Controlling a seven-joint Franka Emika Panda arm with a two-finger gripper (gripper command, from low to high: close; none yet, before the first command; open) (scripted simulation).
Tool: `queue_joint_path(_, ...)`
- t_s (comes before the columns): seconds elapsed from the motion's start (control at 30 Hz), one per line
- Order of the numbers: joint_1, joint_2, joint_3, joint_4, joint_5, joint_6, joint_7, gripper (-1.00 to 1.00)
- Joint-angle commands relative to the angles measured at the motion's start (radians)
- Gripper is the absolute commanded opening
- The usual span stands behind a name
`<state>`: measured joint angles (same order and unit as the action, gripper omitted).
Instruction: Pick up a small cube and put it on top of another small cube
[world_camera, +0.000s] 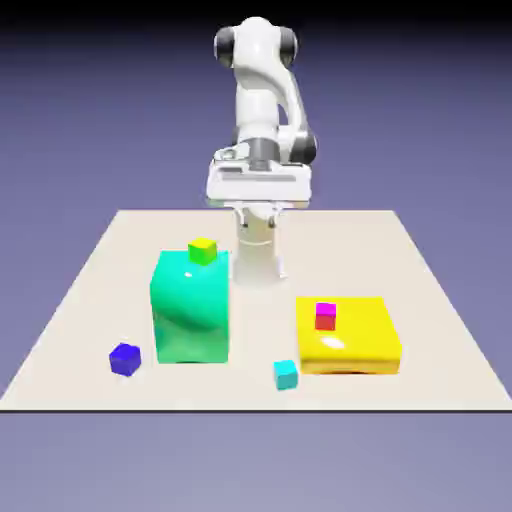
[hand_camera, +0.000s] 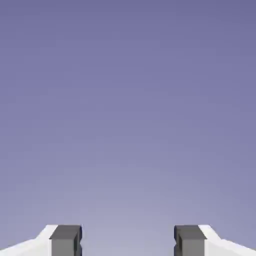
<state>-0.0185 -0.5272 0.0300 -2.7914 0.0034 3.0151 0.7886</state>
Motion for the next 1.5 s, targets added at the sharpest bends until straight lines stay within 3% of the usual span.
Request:
queue_joint_path(0.0,-0.025,0.036,0.026,0.017,0.001,-0.019,0.037,0.0)
queue_joint_path(0.5,-0.401,0.58,0.409,0.268,0.039,-0.3,0.622,0.0)
queue_joint_path(0.9,-0.637,0.9,0.623,0.354,0.21,-0.399,1.142,0.0)
queue_joint_path(0.97,-0.608,0.88,0.609,0.354,0.232,-0.379,1.128,0.0)
queue_joint_path(1.17,-0.497,1.074,0.51,0.381,0.143,-0.211,1.177,0.0)
queue_joint_path(1.2,-0.497,1.074,0.51,0.382,0.143,-0.211,1.177,-1.0)
queue_joint_path(1.47,-0.598,0.853,0.599,0.371,0.262,-0.408,1.057,-1.0)
